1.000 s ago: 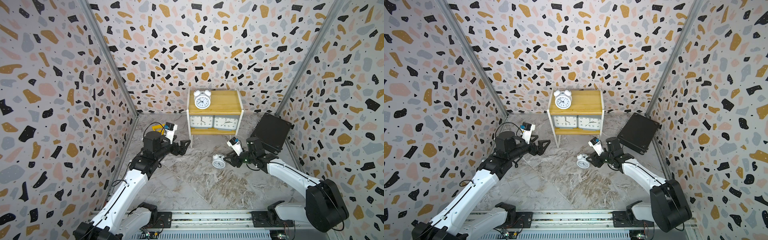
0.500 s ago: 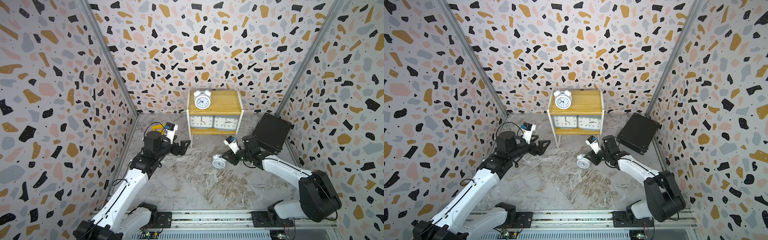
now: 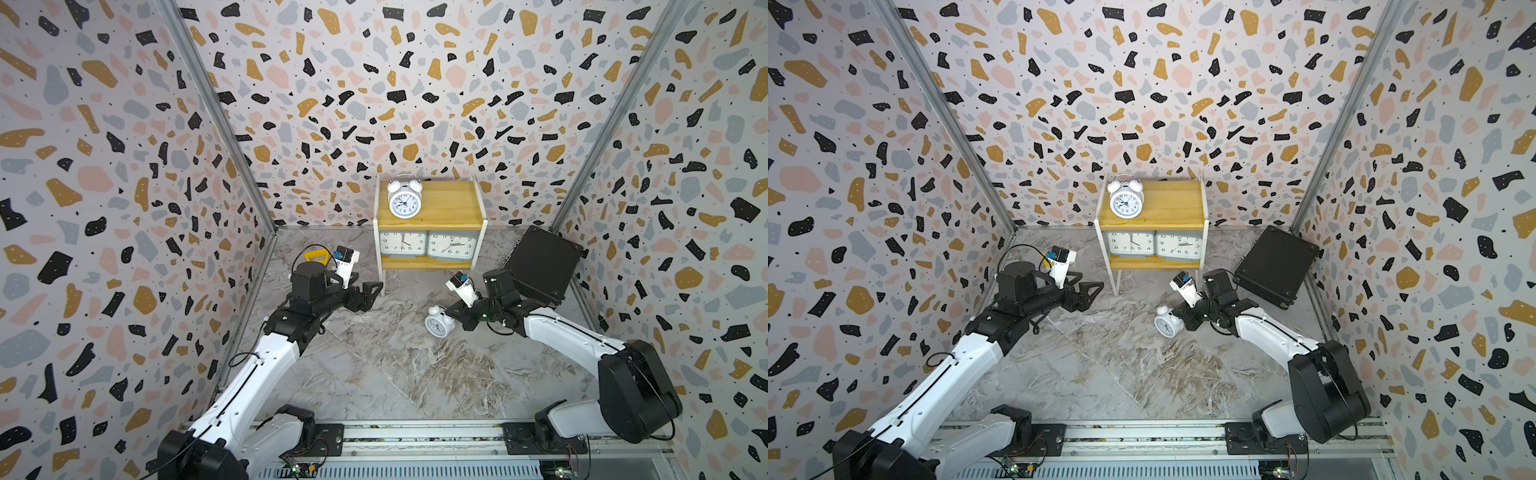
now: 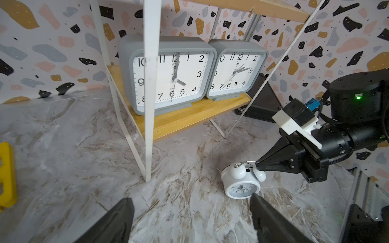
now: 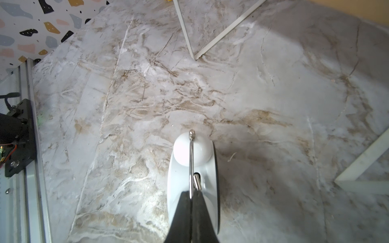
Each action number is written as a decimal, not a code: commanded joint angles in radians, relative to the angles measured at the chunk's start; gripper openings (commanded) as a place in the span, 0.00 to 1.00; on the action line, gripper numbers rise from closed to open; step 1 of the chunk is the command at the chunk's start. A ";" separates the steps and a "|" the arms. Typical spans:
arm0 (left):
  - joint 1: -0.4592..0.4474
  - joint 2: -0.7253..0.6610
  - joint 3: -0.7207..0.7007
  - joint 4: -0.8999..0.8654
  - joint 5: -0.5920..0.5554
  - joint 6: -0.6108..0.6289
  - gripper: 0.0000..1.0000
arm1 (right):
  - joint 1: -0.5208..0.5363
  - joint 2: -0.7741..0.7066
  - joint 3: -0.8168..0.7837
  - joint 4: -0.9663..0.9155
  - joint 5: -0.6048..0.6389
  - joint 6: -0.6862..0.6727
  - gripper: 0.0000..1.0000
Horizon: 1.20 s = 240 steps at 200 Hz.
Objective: Place the alarm clocks on the shelf by style
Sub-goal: Pick up the alarm from the center of the board.
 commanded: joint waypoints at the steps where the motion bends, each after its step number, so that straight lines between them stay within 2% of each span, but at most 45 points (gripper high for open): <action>1: -0.038 0.033 -0.011 0.093 0.107 0.062 0.86 | 0.005 -0.074 0.072 -0.076 -0.069 -0.030 0.00; 15: -0.081 0.060 0.007 0.070 0.170 0.170 0.85 | 0.005 -0.097 0.089 -0.097 -0.110 -0.042 0.00; 33: -0.140 0.101 0.052 0.007 0.177 0.282 0.85 | 0.004 -0.121 0.115 -0.133 -0.152 -0.058 0.00; 75: -0.193 0.215 0.187 -0.145 0.287 0.443 0.64 | 0.004 -0.152 0.173 -0.213 -0.269 -0.109 0.00; 100: -0.223 0.242 0.220 -0.186 0.317 0.518 0.54 | 0.006 -0.150 0.215 -0.265 -0.330 -0.142 0.00; 133: -0.250 0.262 0.234 -0.197 0.363 0.580 0.51 | 0.009 -0.129 0.263 -0.331 -0.365 -0.188 0.00; 212: -0.285 0.323 0.297 -0.192 0.331 0.606 0.49 | 0.030 -0.114 0.295 -0.386 -0.379 -0.225 0.00; 240: -0.293 0.340 0.309 -0.207 0.358 0.629 0.49 | 0.031 -0.114 0.301 -0.395 -0.384 -0.231 0.00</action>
